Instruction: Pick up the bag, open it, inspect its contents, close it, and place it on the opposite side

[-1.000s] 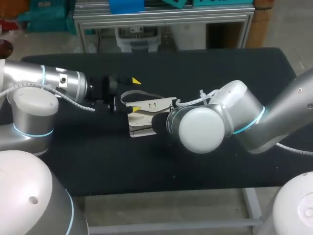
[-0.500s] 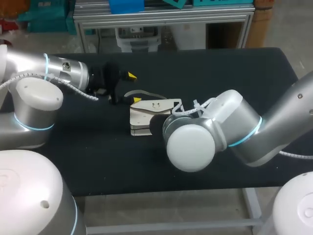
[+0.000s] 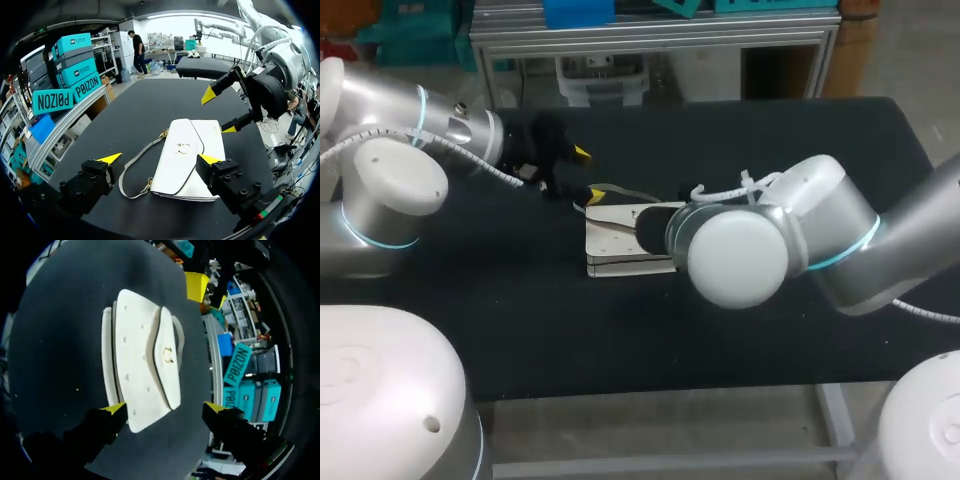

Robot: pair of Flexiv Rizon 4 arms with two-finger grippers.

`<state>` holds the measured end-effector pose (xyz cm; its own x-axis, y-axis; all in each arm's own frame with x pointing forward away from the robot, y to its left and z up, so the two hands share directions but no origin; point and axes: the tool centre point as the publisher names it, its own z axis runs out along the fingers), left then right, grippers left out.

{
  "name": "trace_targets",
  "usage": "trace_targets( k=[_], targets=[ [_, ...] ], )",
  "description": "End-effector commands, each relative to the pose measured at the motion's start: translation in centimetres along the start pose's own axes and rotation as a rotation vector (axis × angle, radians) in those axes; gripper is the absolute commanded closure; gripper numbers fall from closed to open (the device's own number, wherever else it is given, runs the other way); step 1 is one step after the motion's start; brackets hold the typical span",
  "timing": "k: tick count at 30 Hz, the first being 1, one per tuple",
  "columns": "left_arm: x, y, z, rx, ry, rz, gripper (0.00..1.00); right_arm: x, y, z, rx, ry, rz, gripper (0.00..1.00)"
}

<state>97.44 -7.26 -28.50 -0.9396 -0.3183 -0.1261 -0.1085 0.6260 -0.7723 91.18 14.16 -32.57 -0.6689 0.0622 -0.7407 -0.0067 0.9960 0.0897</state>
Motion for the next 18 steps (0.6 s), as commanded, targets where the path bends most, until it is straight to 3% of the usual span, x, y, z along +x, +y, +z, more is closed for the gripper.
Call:
trace_targets(
  k=[1, 7, 18],
  targets=[
    [-0.1, 0.0, -0.2, -0.054, 0.0, -0.01, 0.0, -2.5, -1.2, 0.5, -0.131, 0.165, -0.022, 0.0],
    [0.2, 0.2, -0.2, -0.108, -0.008, -0.016, 0.0, -3.9, -1.0, 0.8, -0.103, 0.263, -0.071, 0.0],
    [-0.1, 1.4, 0.0, -0.246, 0.029, -0.159, 0.0, -6.7, -0.2, 0.9, -0.006, 0.575, -0.132, 0.0]
  ],
)
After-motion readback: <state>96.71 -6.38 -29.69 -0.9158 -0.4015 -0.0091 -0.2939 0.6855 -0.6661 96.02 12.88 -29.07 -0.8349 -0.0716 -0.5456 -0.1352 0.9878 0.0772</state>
